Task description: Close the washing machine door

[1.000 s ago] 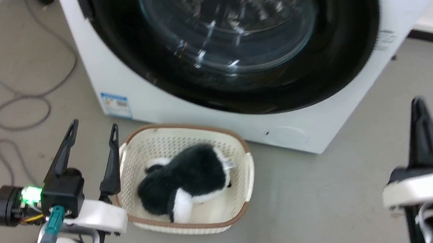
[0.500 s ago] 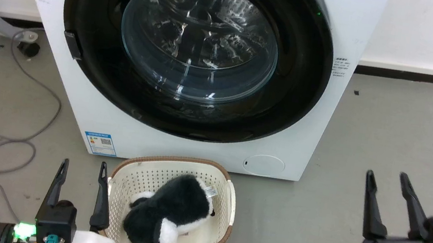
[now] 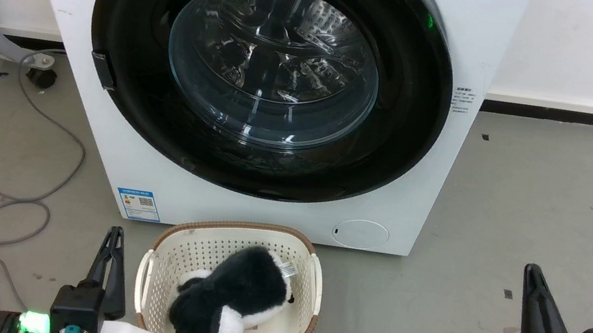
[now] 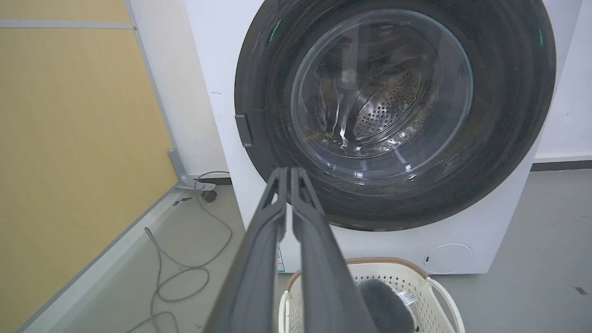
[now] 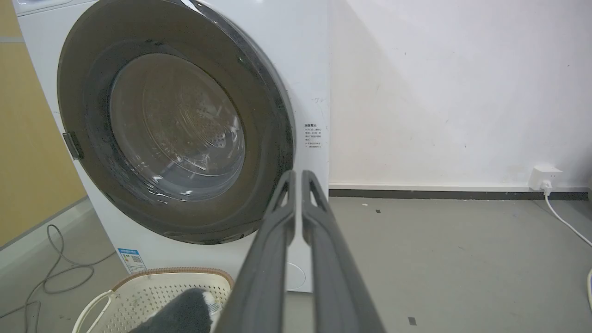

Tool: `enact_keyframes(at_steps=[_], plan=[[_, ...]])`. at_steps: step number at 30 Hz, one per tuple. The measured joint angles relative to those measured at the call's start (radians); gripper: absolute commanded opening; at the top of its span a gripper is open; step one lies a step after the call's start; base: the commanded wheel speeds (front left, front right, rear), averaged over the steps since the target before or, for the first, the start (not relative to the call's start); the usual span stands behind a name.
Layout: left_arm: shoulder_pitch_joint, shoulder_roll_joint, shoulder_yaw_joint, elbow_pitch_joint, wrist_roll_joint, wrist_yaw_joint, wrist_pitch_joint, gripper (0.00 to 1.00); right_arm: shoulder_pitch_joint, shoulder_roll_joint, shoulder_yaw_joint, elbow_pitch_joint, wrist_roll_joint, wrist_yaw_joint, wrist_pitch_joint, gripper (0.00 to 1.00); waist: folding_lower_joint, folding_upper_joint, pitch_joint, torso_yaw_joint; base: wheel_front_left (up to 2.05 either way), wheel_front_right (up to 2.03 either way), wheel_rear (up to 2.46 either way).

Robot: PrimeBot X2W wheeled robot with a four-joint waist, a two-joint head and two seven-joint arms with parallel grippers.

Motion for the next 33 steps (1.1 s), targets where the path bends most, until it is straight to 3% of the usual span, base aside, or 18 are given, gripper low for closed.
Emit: enact_keyframes(at_steps=[33], plan=[[-0.001,-0.014,0.021,-0.018,0.002,-0.058,0.071,0.00,0.000,0.000,0.021,-0.022,-0.016,0.000,0.071,0.00,0.0001,0.0000,0.005,0.011,0.00,0.00,0.00]])
